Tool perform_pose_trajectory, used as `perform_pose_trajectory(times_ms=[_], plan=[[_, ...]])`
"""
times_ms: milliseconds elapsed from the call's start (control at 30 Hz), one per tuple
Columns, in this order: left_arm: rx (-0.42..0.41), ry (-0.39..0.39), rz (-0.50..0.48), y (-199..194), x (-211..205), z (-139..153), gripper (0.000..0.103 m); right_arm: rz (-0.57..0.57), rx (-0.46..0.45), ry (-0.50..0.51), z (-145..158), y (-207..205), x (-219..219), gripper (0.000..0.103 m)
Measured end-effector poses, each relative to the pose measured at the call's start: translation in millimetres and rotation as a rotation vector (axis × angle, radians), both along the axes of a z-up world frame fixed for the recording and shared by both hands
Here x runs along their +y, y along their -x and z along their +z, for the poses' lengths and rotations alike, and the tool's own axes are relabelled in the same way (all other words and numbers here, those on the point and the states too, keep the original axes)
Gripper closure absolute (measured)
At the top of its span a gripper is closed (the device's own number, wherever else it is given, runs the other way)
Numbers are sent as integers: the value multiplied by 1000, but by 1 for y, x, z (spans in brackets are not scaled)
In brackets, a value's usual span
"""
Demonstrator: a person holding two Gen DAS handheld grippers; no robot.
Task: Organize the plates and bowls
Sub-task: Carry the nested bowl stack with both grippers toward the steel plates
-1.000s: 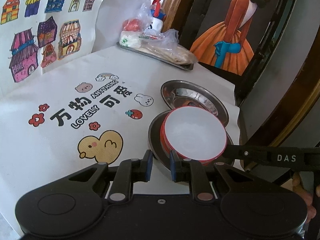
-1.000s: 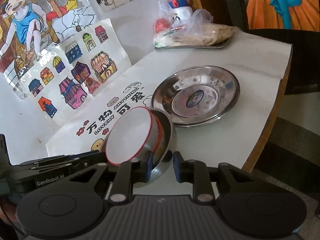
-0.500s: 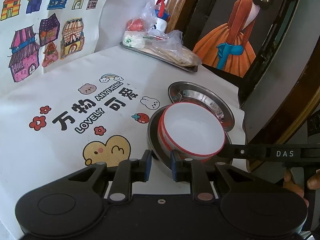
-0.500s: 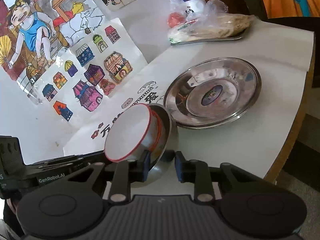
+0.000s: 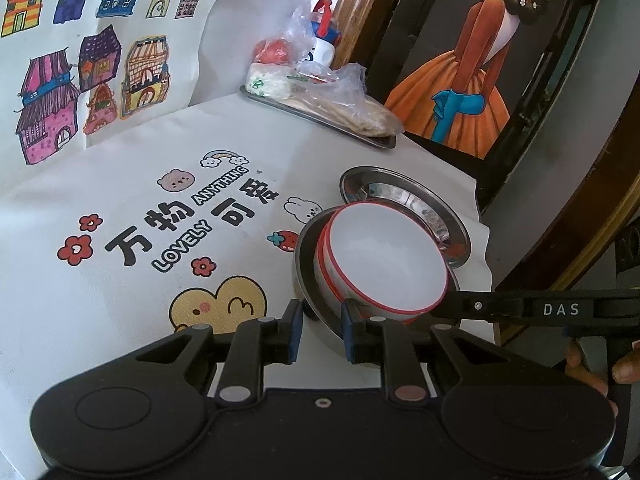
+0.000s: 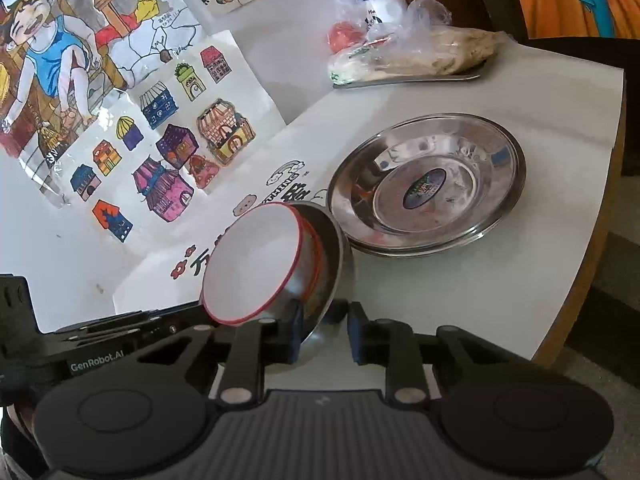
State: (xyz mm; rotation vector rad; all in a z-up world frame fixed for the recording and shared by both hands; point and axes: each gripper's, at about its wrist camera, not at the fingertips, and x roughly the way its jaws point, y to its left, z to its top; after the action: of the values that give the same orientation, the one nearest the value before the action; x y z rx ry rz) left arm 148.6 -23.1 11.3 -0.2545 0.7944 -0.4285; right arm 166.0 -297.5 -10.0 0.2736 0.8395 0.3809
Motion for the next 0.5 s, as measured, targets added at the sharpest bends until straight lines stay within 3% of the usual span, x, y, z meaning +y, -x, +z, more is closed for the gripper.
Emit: perform_pose_trajectory(times_ms=[500], plan=[[-18, -2, -12, 12, -1, 2, 82, -20, -57, 26, -2, 20, 4, 79]])
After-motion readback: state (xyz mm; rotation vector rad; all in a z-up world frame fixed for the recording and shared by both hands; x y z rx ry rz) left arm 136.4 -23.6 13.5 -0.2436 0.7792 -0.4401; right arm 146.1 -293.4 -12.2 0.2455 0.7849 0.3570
